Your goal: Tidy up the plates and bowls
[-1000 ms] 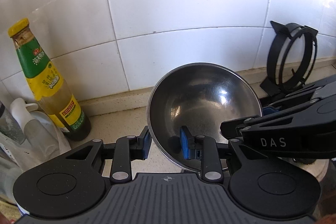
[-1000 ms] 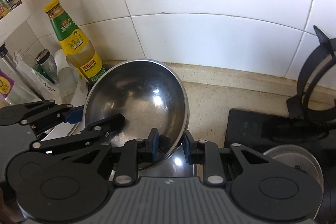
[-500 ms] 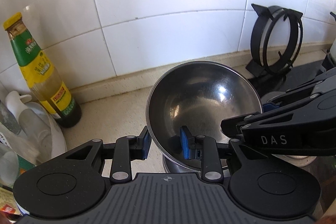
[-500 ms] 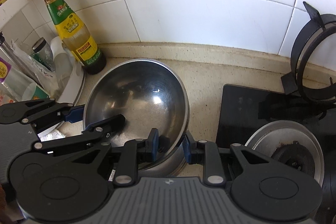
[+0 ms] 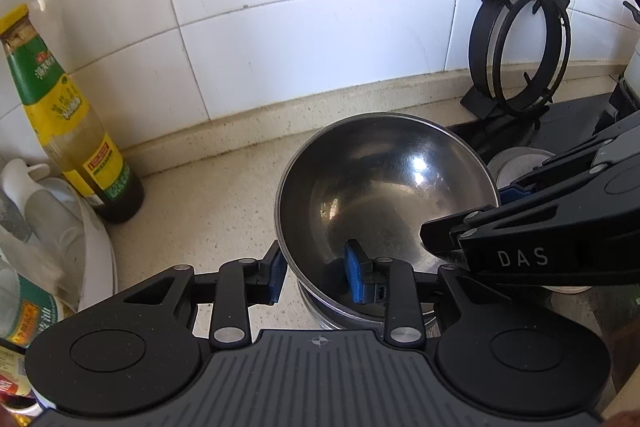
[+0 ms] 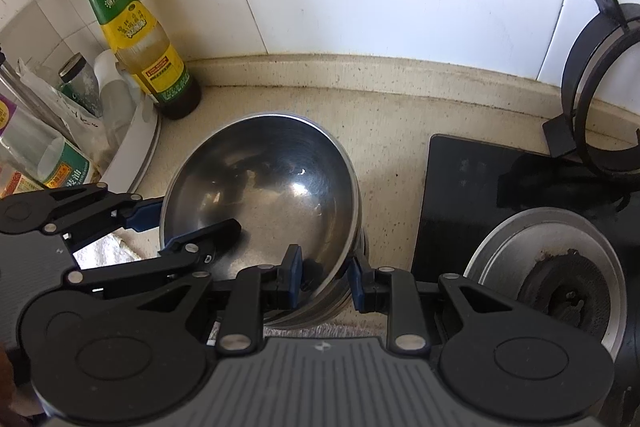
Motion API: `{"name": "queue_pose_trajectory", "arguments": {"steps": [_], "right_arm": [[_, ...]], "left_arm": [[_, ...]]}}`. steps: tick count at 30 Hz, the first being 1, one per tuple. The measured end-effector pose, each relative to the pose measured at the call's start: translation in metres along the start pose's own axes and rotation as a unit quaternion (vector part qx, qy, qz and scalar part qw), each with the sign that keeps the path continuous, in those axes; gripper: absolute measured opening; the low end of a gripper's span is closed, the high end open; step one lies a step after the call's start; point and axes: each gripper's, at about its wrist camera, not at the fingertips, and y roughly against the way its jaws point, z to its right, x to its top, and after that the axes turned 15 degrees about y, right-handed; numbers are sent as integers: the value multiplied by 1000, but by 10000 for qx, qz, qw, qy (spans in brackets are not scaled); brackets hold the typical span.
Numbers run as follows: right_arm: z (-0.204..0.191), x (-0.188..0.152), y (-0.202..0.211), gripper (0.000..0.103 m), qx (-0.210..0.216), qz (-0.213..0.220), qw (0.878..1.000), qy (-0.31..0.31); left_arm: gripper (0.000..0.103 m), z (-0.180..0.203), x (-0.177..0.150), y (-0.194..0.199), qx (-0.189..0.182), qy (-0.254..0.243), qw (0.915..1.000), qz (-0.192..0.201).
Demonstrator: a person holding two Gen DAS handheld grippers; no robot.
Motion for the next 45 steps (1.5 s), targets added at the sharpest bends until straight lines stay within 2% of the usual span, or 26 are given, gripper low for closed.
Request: {"name": "queue_pose_trajectory", "arguments": {"steps": [9,17,30,45], "right_arm": [[6,-2,-4,33,-99,-70,9999,-31],[10,-2,0,33,-121,-19,9999,-84],[10,-1,-8,34,14,-78,9999,-61],[10,-2,-22,41,179,-214,9996,-59]], "left_arm": [[40,-1,-4,-5,-20,-37,9999,-94],[42,-3,-3,-2,35,-37,10000,29],[42,-4,-9,-1,-3,-98,9999,-28],[47,-6,-19,14,-28,-165,9999,34]]}}
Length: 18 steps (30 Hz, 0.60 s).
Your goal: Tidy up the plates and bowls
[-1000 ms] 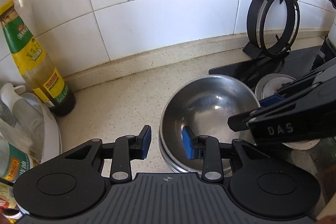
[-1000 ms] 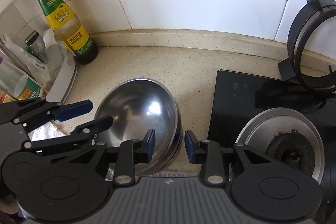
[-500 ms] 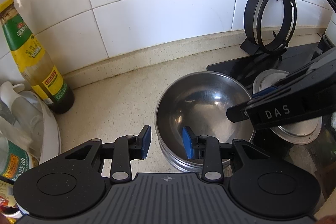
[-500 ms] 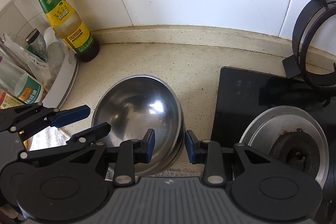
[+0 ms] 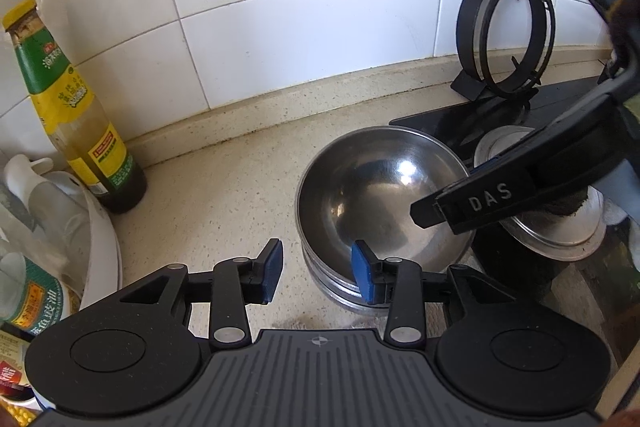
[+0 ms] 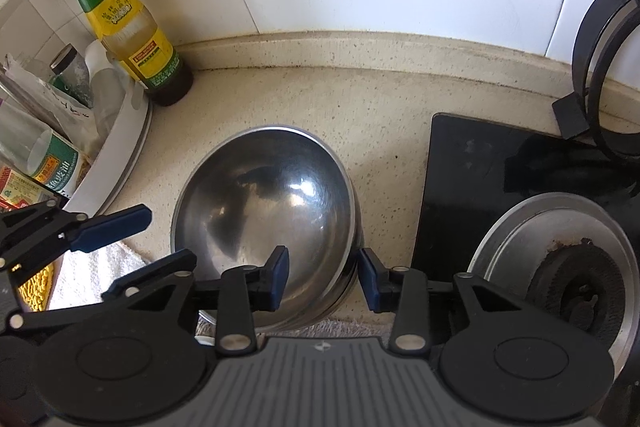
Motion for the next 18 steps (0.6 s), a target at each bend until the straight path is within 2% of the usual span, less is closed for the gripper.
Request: {"name": "queue_pose_trajectory", "arguments": {"steps": [3,6,10,13,18], "right_arm": [[0,-1,-5,43,57,-49,10000,-11],[3,-3,-11,56,187,-74,9998,-64],[5,-3,-24,64,313,-138,9993,-140],[7,0,-29,64,380,-92,9991,-192],[9,6,-38,63,441,-45,9987,-240]], "left_arm": [[48,-1,-1,3,-15,-25,10000,8],[50,-2,-3,3,-26,-25,10000,-4],[57,-5,-7,7,-116,-58,9999,42],[57,-7,-9,11,-268,-49,9996,62],[59,-10,-10,0,-231,-70,9997,-47]]}}
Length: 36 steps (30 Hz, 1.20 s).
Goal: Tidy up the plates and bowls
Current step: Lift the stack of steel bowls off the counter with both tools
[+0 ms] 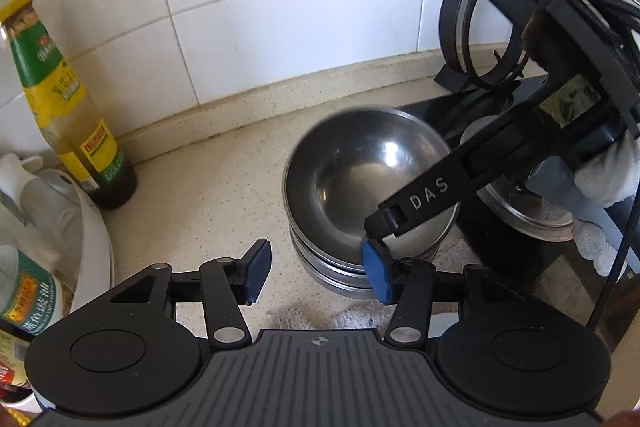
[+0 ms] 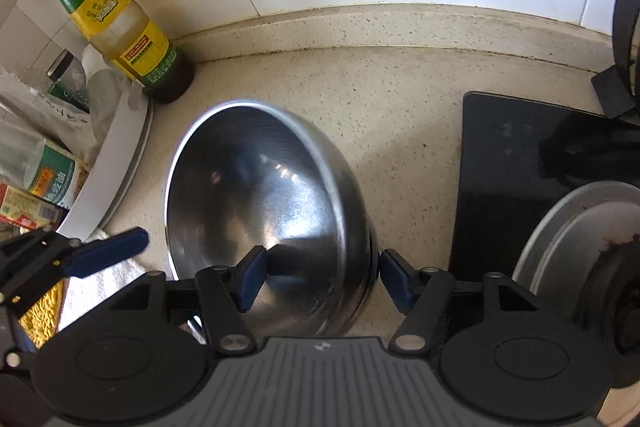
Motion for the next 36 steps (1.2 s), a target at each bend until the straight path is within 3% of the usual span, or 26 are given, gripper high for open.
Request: {"name": "queue_pose_trajectory", "arguments": {"steps": [10,23,36], "right_arm": [[2,21,-14,63,213,106,9997,-44],[9,39,-24,63,354,201,9990,-209],[7,38,19,63,65,490,9988,73]], "left_arm": [[54,-7,9,-34,68,128,9995,-268],[55,-19,29,-53,277,266,9991,-151],[61,-20,24,-34,179,206,9996,-76]]}}
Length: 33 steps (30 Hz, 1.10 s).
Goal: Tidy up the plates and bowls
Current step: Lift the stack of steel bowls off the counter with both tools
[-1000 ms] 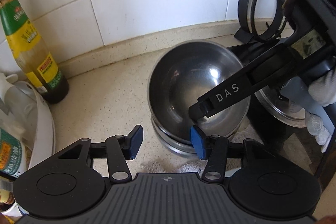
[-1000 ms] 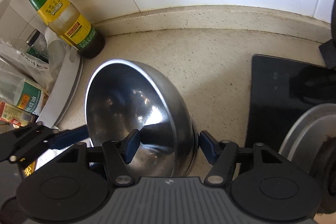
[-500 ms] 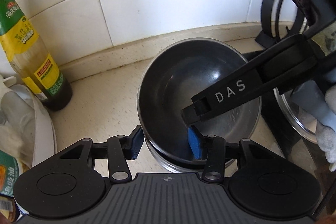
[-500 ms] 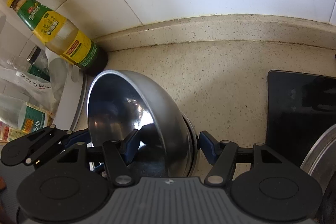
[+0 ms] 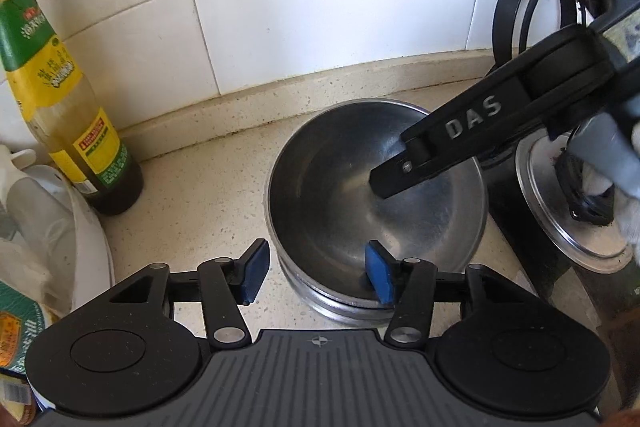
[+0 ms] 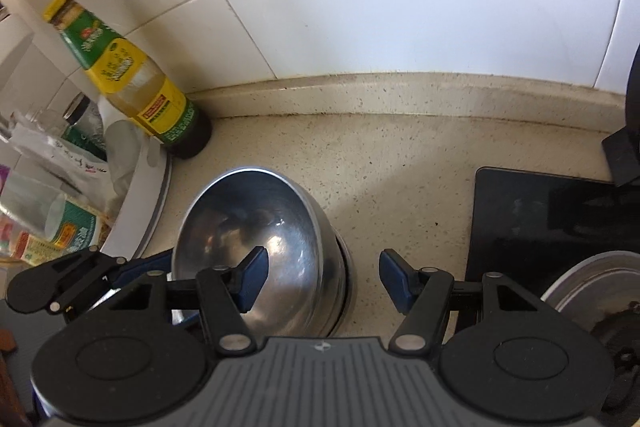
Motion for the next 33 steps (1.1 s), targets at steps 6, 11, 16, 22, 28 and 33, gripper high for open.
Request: {"name": "queue_pose_trajectory", "arguments": {"steps": [6,11,16,22,28,33], "right_arm": [[-3,-9,17,63,-65,16,9999,136],[-4,-19,29,63,-213,-30,9992,334],[-3,-22,29,63,-196,-51,9993,318],[-5,-23,32,63,-103,-48,9968,797],[-5,-23,38,63,65,-47,9855,1694],[-7,-27,36,63,51,-266,9663,2561]], "left_arm": [[63,2,-7,21,34,-56,9999,153],[68,-2,-13,36,28,-220,9991,357],[72,-1,-26,45,29,-451,9986,284],[73,-3,-37,36,-93,-612,9980,153],[73,-4,-41,16,-299,-713,9970,-13],[73,-7,-39,4,-413,-860,9954,-37]]}}
